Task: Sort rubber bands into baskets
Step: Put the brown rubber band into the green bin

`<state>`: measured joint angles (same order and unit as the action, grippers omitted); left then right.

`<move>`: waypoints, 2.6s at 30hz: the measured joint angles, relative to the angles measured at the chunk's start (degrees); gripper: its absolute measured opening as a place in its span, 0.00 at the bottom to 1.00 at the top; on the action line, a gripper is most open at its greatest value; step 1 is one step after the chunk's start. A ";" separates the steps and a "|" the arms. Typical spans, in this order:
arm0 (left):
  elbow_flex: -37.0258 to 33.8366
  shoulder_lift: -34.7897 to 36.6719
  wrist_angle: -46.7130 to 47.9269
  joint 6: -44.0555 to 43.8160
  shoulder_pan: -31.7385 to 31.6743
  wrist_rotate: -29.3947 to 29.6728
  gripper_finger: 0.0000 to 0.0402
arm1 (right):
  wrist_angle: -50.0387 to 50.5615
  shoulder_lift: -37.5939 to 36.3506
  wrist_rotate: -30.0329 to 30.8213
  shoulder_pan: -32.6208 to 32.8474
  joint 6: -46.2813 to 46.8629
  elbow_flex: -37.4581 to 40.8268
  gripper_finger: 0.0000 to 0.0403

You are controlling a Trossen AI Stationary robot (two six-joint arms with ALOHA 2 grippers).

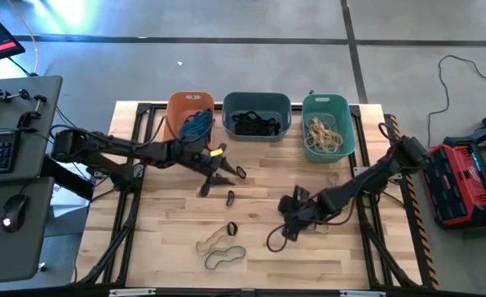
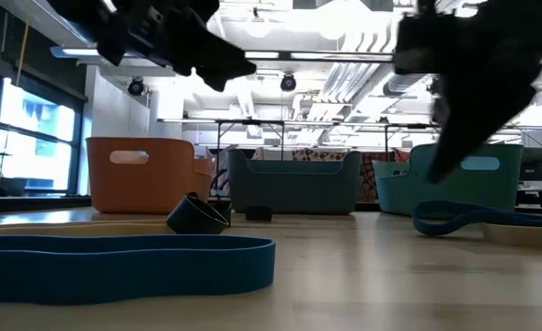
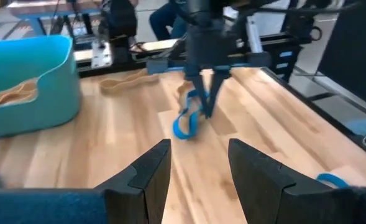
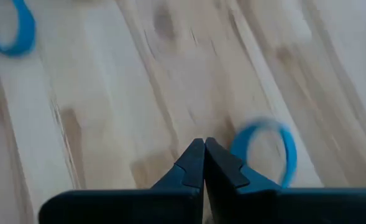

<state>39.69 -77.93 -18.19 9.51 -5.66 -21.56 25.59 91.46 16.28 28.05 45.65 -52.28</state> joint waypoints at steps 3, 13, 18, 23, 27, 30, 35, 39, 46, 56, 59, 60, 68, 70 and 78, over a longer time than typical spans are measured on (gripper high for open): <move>-0.37 0.06 -0.03 -0.05 1.99 0.06 0.38 | 7.16 0.00 -0.58 2.02 4.71 -1.96 0.00; -0.37 -0.33 -2.07 -1.83 9.41 0.08 0.38 | 33.03 -0.02 -1.42 6.49 20.92 -8.73 0.18; -3.35 -1.98 -11.09 -3.19 12.07 0.09 0.38 | 42.73 -0.02 -5.47 5.65 29.43 -8.73 0.28; -6.70 -3.09 -18.44 -5.67 12.65 0.05 0.38 | 45.58 -0.55 -7.55 2.41 30.86 -5.99 0.29; -7.87 -3.02 -20.61 -6.50 12.63 0.08 0.38 | 43.46 -3.57 -10.47 -2.28 30.77 1.97 0.29; -8.13 -2.99 -21.21 -6.46 12.87 0.09 0.38 | 40.95 -7.48 -10.49 -5.77 32.26 8.11 0.29; -8.16 -2.97 -21.13 -6.42 12.89 0.08 0.38 | 34.82 -13.71 -9.25 -9.23 34.04 15.99 0.29; -8.16 -2.95 -20.97 -6.35 12.89 0.08 0.38 | 30.06 -16.13 -9.23 -10.74 33.97 20.09 0.29; -8.16 -2.95 -20.63 -6.51 12.89 0.08 0.38 | 27.21 -16.49 -8.91 -11.18 33.86 23.08 0.24; -8.16 -2.95 -20.57 -7.69 12.89 0.08 0.38 | 30.09 -16.16 -1.10 -8.07 26.76 12.33 0.03; -8.16 -2.95 -20.59 -8.45 12.89 0.08 0.38 | 30.73 -16.17 2.68 -7.36 23.52 7.30 0.01; -8.16 -2.95 -20.59 -8.54 12.89 0.08 0.38 | 31.10 -16.19 4.15 -7.25 22.30 5.63 0.01; -8.16 -2.95 -20.59 -8.39 12.82 0.08 0.38 | 31.34 -16.20 18.20 -8.94 10.63 -6.32 0.00; -8.16 -2.95 -20.58 -8.35 12.82 0.08 0.38 | 31.98 -16.20 21.44 -10.52 8.46 -8.53 0.00; -8.14 -2.95 -20.55 -8.21 12.82 0.08 0.38 | 34.13 -16.20 33.59 -21.85 1.72 -12.70 0.00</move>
<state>31.55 -80.88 -38.74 1.30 7.16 -21.47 59.72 75.26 49.86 6.20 47.36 -64.98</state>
